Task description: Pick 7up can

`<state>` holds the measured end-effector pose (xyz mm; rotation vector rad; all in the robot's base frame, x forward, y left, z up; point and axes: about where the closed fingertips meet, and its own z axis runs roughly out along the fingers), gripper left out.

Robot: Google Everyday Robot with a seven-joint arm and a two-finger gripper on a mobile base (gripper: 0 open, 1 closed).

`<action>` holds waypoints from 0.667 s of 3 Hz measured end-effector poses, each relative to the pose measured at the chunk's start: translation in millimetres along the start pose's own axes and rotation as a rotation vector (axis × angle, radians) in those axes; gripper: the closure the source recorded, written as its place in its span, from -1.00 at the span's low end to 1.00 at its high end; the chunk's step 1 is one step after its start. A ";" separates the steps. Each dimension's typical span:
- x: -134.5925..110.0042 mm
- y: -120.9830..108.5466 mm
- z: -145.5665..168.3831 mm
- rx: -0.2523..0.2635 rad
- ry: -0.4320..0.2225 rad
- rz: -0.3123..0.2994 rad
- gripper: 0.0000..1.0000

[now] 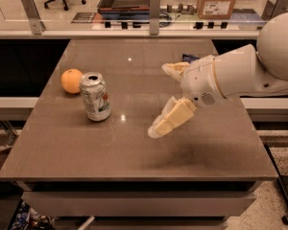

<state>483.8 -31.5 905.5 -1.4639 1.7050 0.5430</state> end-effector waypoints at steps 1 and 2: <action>0.0 0.1 -0.1 0.000 0.001 0.000 -1.00; -0.9 -10.9 1.8 0.002 -0.052 0.006 -1.00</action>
Offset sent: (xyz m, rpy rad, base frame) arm 0.0304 -0.0073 0.0024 0.1369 -0.0191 0.0013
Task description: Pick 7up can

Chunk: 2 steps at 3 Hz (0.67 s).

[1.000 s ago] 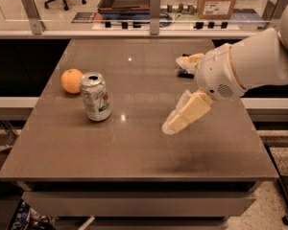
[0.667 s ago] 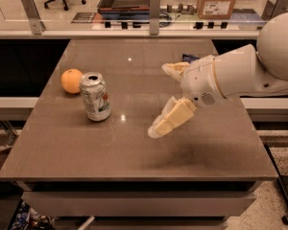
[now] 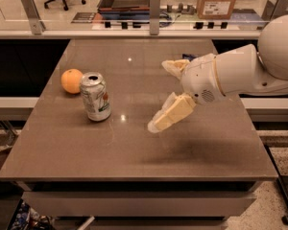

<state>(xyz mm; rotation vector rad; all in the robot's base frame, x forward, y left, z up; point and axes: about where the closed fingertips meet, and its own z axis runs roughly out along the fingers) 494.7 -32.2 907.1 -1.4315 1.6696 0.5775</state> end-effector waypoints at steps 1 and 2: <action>-9.0 -13.9 14.7 -0.010 -0.057 -0.009 -1.00; -20.1 -21.6 32.4 -0.021 -0.110 -0.020 -1.00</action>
Offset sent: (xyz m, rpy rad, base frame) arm 0.0478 0.0495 0.0016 0.1626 -0.0463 0.0663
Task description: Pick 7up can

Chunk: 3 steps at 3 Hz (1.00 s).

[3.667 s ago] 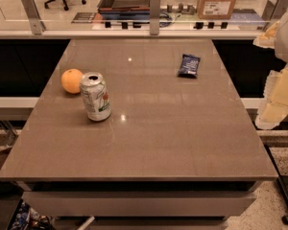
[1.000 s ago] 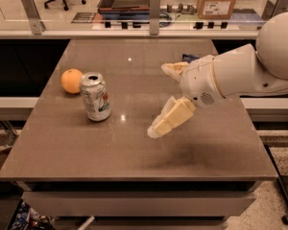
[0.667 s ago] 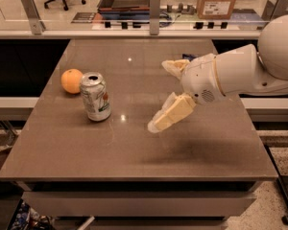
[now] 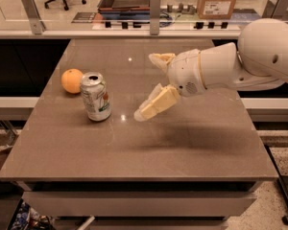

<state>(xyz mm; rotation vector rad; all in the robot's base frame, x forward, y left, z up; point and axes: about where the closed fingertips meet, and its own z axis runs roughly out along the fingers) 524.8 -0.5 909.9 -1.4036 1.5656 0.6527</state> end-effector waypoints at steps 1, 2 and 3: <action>-6.9 1.0 23.6 -0.027 -0.052 -0.008 -1.00; -12.0 9.4 43.7 -0.047 -0.113 -0.009 -1.00; -17.8 17.7 56.8 -0.053 -0.190 -0.014 -1.00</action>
Offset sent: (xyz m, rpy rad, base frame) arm -0.0011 0.0664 -0.0186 0.1816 -0.0142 0.0914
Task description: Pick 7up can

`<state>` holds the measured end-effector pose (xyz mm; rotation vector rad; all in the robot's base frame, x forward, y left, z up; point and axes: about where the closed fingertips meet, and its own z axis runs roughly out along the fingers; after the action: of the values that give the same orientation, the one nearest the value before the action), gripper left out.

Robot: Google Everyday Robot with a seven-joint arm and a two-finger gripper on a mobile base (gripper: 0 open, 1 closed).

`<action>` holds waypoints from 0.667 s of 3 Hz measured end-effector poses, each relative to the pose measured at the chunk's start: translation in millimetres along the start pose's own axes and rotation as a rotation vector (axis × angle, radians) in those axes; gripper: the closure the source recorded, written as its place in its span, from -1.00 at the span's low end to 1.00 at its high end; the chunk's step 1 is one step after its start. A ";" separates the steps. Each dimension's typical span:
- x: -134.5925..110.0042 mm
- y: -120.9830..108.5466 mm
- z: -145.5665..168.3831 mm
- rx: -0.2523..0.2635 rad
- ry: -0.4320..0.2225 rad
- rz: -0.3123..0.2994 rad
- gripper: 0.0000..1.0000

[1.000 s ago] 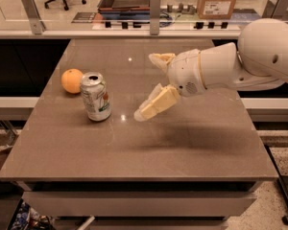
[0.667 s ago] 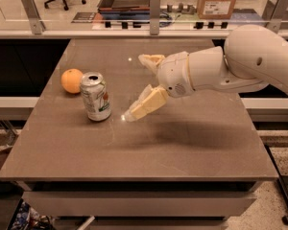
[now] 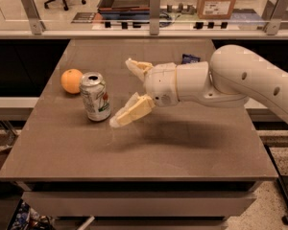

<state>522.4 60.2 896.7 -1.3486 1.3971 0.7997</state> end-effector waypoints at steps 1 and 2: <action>-4.4 -1.0 20.1 -0.026 -0.073 0.001 -1.00; -4.6 -6.4 42.7 -0.062 -0.122 0.019 -1.00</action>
Offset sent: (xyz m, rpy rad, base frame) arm 0.0287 0.0609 -0.0146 0.1697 0.0461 0.1117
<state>536.9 100.5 890.0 -1.3128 1.3011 0.9291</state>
